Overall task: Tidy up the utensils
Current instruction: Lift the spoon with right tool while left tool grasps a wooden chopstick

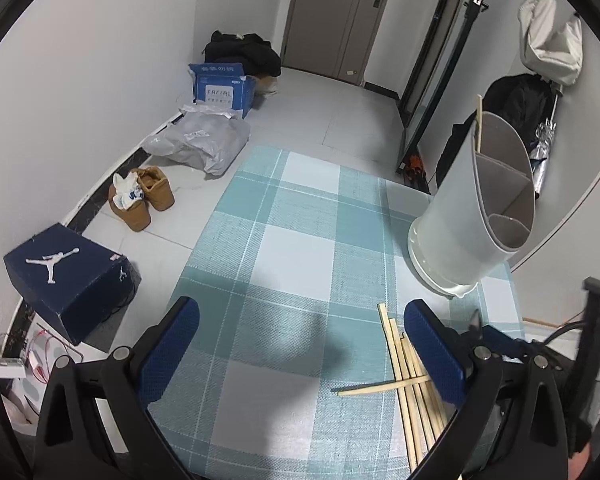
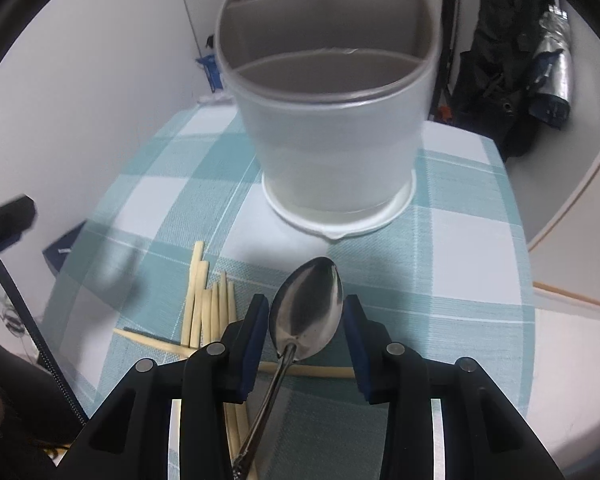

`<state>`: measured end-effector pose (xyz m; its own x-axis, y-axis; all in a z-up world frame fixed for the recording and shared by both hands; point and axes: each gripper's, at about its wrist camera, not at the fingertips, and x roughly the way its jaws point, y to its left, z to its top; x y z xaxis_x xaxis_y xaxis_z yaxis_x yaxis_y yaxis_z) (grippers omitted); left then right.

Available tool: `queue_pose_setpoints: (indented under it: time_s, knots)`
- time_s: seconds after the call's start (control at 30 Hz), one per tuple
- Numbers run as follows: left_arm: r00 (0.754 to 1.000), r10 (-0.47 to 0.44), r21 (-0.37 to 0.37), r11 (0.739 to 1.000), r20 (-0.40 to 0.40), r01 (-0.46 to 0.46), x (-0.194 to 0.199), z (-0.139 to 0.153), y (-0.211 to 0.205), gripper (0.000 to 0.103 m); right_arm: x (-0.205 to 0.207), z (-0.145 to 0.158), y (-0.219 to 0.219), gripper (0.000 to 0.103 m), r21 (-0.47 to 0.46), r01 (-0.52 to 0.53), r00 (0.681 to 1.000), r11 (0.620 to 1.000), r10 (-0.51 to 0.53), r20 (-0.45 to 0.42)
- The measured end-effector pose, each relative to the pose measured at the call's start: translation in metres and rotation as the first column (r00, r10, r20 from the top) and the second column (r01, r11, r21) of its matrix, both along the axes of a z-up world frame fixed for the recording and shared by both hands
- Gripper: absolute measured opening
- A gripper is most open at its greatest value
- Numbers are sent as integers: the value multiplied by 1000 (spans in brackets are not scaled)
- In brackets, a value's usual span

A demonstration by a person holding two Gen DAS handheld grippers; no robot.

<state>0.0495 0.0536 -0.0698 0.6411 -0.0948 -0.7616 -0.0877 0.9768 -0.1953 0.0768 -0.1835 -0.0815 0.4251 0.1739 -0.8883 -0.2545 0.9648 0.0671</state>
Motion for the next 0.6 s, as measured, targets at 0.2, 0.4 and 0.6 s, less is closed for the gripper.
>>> queue_pose_setpoints:
  time_s: [0.2, 0.4, 0.6]
  knots:
    - [997, -70, 63, 996, 23, 69, -1, 3, -24, 101, -2, 10, -23, 37, 66, 49, 999, 997, -50, 20]
    - [975, -219, 169, 962, 23, 213, -8, 3, -62, 101, -5, 28, -46, 36, 135, 75, 994, 988, -85, 71]
    - [917, -395, 257, 883, -48, 394, -6, -6, -103, 101, -9, 32, -68, 36, 131, 83, 991, 988, -95, 91]
